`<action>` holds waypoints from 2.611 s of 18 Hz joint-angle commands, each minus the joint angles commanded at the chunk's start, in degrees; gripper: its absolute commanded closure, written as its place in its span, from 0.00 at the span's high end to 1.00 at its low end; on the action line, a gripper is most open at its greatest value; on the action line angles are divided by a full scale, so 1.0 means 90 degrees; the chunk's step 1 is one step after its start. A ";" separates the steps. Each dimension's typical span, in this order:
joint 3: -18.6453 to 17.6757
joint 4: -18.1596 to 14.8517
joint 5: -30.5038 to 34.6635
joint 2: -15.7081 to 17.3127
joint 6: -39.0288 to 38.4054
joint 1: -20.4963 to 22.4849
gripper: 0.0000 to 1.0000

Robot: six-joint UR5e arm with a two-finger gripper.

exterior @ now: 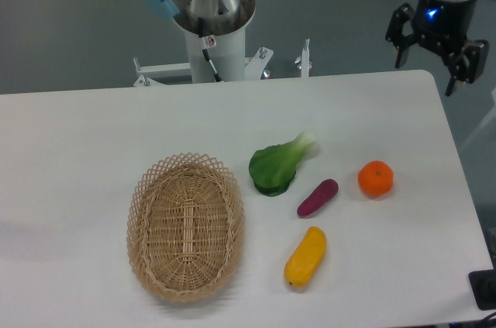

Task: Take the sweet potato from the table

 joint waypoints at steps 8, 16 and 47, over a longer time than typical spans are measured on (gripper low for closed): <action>-0.0127 0.0117 -0.0039 0.0010 -0.0029 -0.0020 1.00; -0.0517 0.0127 -0.0409 0.0088 -0.1178 -0.0185 1.00; -0.2920 0.3877 0.0557 -0.1621 -0.1914 -0.1455 1.00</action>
